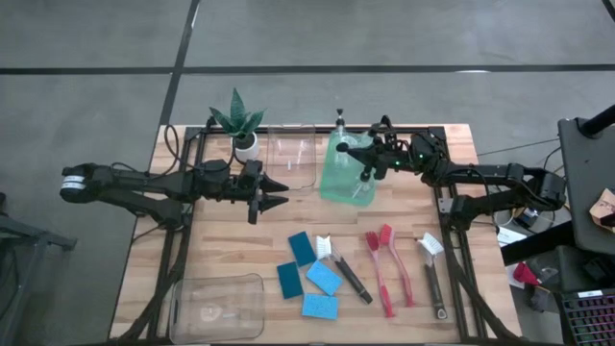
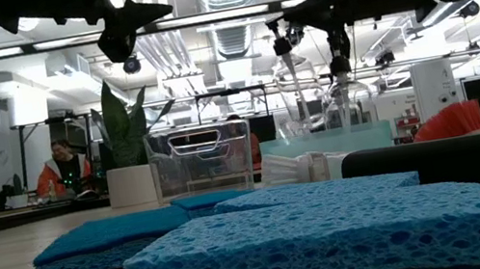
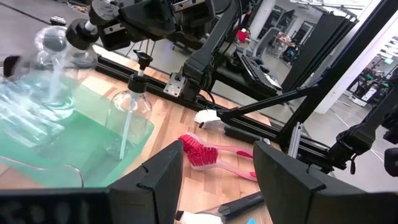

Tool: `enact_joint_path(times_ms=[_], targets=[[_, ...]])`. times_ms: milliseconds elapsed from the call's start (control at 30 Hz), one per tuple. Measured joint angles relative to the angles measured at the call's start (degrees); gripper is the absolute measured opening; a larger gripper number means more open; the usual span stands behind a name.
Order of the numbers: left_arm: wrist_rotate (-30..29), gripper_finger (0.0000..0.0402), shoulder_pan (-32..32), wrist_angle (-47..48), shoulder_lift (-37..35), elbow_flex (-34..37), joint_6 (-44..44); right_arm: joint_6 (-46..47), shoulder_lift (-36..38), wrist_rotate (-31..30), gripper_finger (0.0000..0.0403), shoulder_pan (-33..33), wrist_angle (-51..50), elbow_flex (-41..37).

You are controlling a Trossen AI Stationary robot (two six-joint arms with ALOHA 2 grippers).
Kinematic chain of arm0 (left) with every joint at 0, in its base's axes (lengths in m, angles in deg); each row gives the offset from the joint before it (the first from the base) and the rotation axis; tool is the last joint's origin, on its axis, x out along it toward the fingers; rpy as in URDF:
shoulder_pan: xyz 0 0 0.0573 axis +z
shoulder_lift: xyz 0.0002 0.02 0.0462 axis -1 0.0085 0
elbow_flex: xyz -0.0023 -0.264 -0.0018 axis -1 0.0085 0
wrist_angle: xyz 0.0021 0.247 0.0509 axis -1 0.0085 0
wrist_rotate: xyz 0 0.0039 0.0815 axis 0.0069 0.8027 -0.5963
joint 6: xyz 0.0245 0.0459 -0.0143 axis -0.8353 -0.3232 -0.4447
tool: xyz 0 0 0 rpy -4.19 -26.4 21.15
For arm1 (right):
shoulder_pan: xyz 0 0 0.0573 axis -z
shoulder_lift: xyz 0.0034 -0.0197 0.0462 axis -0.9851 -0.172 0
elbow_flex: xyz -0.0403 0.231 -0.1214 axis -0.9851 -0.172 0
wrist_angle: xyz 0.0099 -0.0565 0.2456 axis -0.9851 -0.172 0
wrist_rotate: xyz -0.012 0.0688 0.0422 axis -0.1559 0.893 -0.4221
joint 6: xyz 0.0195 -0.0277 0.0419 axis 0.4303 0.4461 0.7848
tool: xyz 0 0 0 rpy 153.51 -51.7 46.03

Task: Pick & Place Kitchen Sink Supplies
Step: Put the transparent soap dispenser into the green bin

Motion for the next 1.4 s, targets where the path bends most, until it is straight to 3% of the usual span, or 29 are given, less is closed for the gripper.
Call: enact_joint_path(times_ms=[633, 933, 1233, 1400], targets=[[-0.35, 0.0195, -0.02, -1.04, 0.0, 0.0, 0.26, 8.38, 0.0, 6.59, 0.0008, -0.1, 3.65, 0.54], [-2.66, 0.0195, -0.02, -3.95, 0.13, -0.04, -0.9, 15.29, 0.0, 7.88, 0.0008, -3.32, 7.06, 0.55], [-3.51, 0.0195, -0.02, -5.75, 3.49, -2.55, -10.72, 21.56, 0.0, 8.71, 0.0008, -3.22, 12.32, 1.54], [-9.04, 0.0195, -0.02, -5.5, 6.48, -5.06, -17.28, 26.93, -0.02, 9.48, 0.0008, -3.64, 11.58, 1.31]])
